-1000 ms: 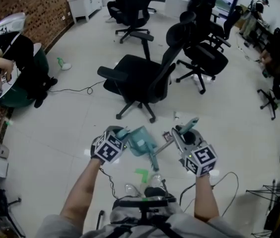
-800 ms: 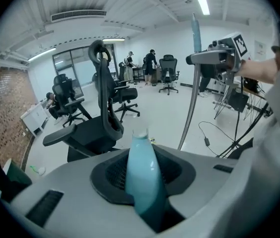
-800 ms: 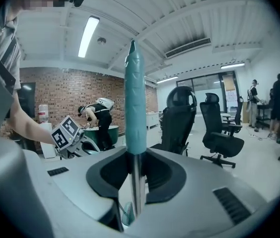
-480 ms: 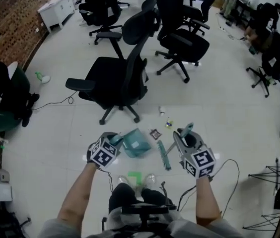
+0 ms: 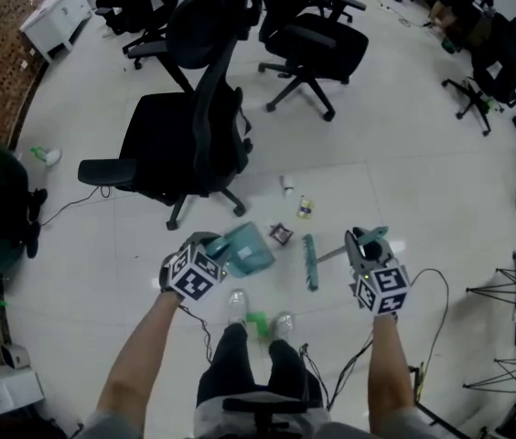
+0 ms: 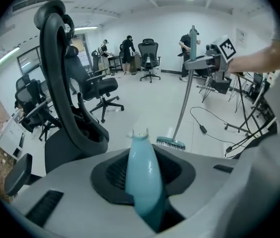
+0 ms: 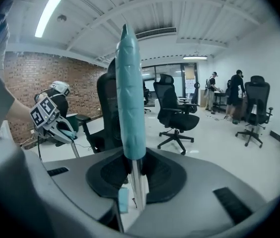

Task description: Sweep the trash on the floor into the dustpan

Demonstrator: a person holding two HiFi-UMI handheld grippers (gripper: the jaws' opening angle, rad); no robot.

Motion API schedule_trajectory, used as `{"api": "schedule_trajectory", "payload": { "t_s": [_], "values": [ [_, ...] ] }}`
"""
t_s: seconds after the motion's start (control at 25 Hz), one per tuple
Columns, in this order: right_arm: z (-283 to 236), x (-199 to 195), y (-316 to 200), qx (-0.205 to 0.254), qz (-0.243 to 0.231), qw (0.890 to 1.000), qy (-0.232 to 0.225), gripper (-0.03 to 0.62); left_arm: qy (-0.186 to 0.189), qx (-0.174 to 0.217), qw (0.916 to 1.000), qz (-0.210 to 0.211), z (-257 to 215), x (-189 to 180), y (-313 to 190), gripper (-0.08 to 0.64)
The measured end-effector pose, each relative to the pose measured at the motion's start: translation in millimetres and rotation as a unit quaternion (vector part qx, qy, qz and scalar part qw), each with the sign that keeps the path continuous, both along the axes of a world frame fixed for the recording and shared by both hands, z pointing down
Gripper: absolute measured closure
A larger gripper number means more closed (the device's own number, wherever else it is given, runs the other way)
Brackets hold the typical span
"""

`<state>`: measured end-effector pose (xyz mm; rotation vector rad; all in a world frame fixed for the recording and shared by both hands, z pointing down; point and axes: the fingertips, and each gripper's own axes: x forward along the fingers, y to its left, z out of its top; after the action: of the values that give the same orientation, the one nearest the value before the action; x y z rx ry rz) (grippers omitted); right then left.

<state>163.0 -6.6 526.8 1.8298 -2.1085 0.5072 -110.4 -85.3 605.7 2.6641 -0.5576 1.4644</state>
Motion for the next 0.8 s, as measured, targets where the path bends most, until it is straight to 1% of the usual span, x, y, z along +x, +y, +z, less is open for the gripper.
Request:
{"api": "schedule_trajectory", "payload": {
  "t_s": [0.08, 0.2, 0.28, 0.36, 0.48, 0.56, 0.64, 0.76, 0.8],
  "values": [
    [15, 6, -12, -0.006, 0.019, 1.000, 0.005, 0.526, -0.005, -0.004, 0.9999, 0.014, 7, 7, -11, 0.459],
    [42, 7, -33, -0.019, 0.033, 0.999, 0.022, 0.525, -0.021, -0.005, 0.9992, 0.034, 15, 12, -27, 0.457],
    [63, 5, -48, -0.034, 0.033, 0.998, 0.032, 0.526, -0.025, -0.008, 0.9989, 0.038, 19, 19, -37, 0.457],
    [85, -5, -59, -0.052, 0.021, 0.998, 0.028, 0.526, -0.024, -0.014, 0.9989, 0.037, 22, 27, -44, 0.457],
    [108, -46, -65, -0.072, -0.030, 0.997, -0.003, 0.523, -0.026, -0.026, 0.9987, 0.037, 24, 29, -53, 0.457],
    [116, -73, -63, -0.085, -0.065, 0.994, -0.028, 0.518, -0.026, -0.031, 0.9985, 0.037, 25, 27, -56, 0.457],
    [119, -92, -62, -0.093, -0.090, 0.990, -0.057, 0.520, -0.023, -0.033, 0.9986, 0.035, 26, 28, -57, 0.457],
    [113, -116, -64, -0.080, -0.108, 0.984, -0.118, 0.521, -0.022, -0.031, 0.9987, 0.034, 27, 29, -59, 0.457],
    [109, -125, -65, -0.074, -0.115, 0.982, -0.131, 0.520, -0.023, -0.031, 0.9987, 0.035, 27, 28, -61, 0.457]
  ]
}}
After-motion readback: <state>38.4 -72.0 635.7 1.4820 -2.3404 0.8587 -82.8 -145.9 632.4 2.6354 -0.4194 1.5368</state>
